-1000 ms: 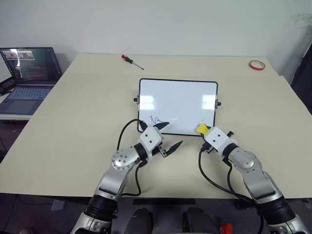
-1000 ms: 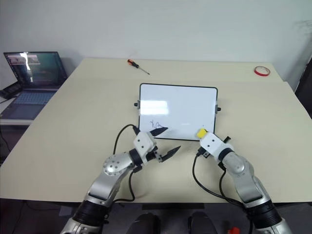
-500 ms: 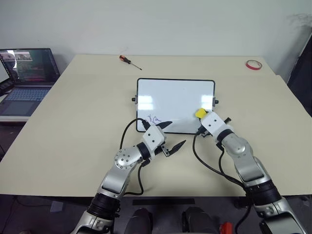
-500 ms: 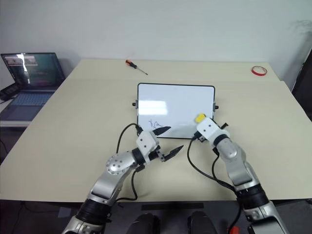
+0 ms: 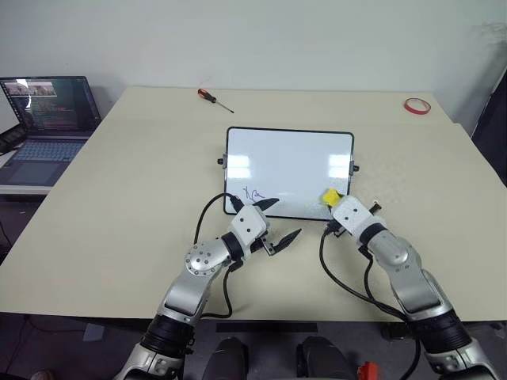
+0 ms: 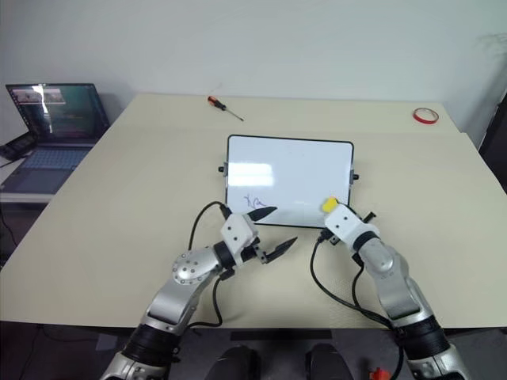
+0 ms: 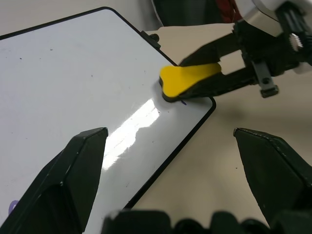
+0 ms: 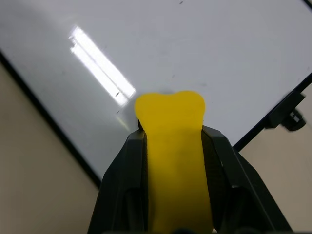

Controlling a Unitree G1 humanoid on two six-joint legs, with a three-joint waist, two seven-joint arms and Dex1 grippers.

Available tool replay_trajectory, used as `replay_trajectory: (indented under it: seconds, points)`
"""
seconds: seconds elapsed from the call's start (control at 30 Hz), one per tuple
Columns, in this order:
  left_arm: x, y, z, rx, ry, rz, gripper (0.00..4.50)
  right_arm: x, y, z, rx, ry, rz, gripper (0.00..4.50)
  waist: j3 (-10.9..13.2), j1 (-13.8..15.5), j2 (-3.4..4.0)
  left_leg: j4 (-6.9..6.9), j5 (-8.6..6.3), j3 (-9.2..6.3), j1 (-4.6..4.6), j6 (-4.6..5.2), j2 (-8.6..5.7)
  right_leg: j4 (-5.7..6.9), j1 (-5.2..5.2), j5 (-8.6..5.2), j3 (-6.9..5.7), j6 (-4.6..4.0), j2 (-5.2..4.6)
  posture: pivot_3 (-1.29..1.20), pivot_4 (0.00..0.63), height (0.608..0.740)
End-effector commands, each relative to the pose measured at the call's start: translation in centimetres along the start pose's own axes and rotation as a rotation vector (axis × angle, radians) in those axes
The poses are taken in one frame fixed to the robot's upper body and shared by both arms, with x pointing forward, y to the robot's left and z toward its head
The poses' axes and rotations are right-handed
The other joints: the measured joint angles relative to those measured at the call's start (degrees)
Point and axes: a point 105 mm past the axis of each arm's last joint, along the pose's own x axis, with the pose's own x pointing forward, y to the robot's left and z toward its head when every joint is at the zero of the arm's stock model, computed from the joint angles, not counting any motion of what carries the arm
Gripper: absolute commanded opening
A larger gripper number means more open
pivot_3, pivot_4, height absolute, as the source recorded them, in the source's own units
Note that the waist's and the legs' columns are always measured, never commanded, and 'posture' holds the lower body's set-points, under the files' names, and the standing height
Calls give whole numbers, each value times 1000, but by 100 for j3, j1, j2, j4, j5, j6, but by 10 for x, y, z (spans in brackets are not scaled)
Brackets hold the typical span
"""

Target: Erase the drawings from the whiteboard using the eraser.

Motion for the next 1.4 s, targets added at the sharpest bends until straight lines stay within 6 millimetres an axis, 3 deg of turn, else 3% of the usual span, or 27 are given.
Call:
replay_trajectory:
  seconds: [0.03,0.2,0.33,0.47,0.6,0.83,0.97,1.07,1.23,1.4]
  points:
    - [1,2,14,27,-48,14,4500,-15,3,-32,7,135,27,1146,0,3,-1,0,0,1,0,0,0,0,0,-2,1,3,0,0,150,740]
    - [0,2,14,25,-48,14,4500,-21,5,-34,7,147,35,1146,1,1,-2,1,0,3,2,0,1,-3,1,-5,0,8,0,0,150,740]
    - [-1,0,13,24,-48,12,4500,-15,-4,-22,15,103,-11,1146,8,-3,-11,0,0,4,0,0,1,-4,0,-5,1,9,0,0,150,740]
    - [-3,3,13,17,-45,43,4500,-12,-11,-1,101,7,-38,1146,19,-14,-19,0,0,5,1,0,4,-4,-2,-5,4,8,0,0,150,740]
    - [-13,12,14,-12,-35,145,4500,-21,-21,32,206,-159,-70,1146,52,-7,-19,-4,0,4,-12,-1,3,-3,-14,-3,13,5,-1,0,150,740]
    - [-41,26,0,-18,43,332,4500,-24,-23,56,234,-279,-78,1146,57,-5,-19,-13,-2,0,-83,-5,2,-5,-85,7,7,-16,-3,0,150,740]
    - [-56,33,-10,-73,75,453,4500,-14,-18,63,235,-302,-61,1146,58,2,-18,-12,-1,6,-102,-5,2,3,-111,8,6,-17,-4,0,150,740]
    - [-70,41,-19,-97,107,560,4500,5,-8,80,224,-357,-16,1146,58,-23,-19,-11,-1,11,-97,-5,2,4,-108,8,1,-18,-3,0,150,740]
    - [-76,45,-21,-89,121,619,4500,26,-1,102,207,-430,25,1146,61,8,-19,-11,-1,9,-99,-5,1,5,-110,8,-7,-18,-4,0,150,740]
    - [-76,43,-22,-109,118,632,4500,52,10,138,175,-524,76,1146,61,-17,-19,-9,-1,13,-98,-5,2,8,-113,9,-6,-19,-4,0,150,740]
